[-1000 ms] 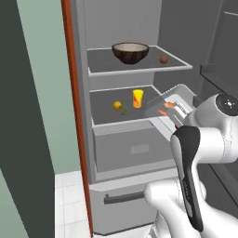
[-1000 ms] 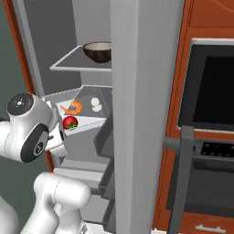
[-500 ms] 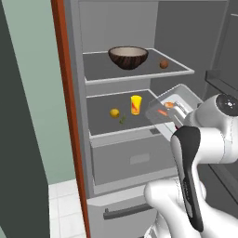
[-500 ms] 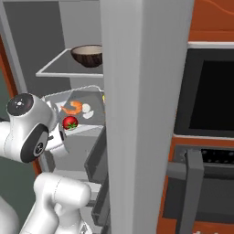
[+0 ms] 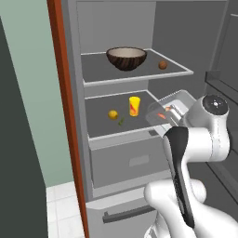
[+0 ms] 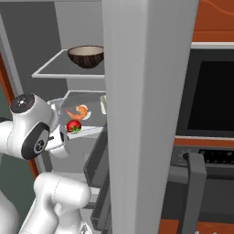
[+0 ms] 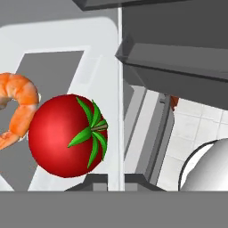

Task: Place the tupperware on the second highest shelf of the fridge. Make space for the tupperware among the existing items by rearranging them on the shelves if needed. Close the fridge door when finished.

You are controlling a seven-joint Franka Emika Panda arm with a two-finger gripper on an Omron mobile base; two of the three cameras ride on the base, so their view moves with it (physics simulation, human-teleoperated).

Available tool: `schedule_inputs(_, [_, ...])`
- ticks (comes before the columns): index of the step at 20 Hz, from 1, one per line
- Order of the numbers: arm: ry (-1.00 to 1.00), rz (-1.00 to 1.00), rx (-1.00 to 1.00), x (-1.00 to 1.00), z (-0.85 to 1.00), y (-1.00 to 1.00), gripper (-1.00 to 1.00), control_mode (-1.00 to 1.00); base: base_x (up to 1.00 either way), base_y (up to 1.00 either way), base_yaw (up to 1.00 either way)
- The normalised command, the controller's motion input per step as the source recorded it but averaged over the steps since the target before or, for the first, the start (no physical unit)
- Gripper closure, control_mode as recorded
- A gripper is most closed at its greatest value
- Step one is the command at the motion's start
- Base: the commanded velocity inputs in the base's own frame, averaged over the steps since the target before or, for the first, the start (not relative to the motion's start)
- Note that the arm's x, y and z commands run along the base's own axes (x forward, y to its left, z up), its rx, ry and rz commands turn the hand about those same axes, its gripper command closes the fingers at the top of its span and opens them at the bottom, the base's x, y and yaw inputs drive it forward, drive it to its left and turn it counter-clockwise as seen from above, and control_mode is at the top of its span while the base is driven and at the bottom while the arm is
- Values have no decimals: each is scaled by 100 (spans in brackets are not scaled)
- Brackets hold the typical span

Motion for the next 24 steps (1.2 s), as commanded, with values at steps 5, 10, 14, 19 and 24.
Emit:
schedule_inputs(5, [4,-3,-1,20,-38,0,100,-100,0,0,0])
schedule_inputs(10, [4,0,-1,11,-46,0,100,-100,0,0,0])
schedule_inputs(14, [0,1,0,21,-35,0,100,-100,0,0,0])
schedule_inputs(19, [0,13,0,26,-20,0,100,-100,0,0,0])
schedule_inputs(24, [0,11,-2,42,-20,0,100,-100,0,0,0])
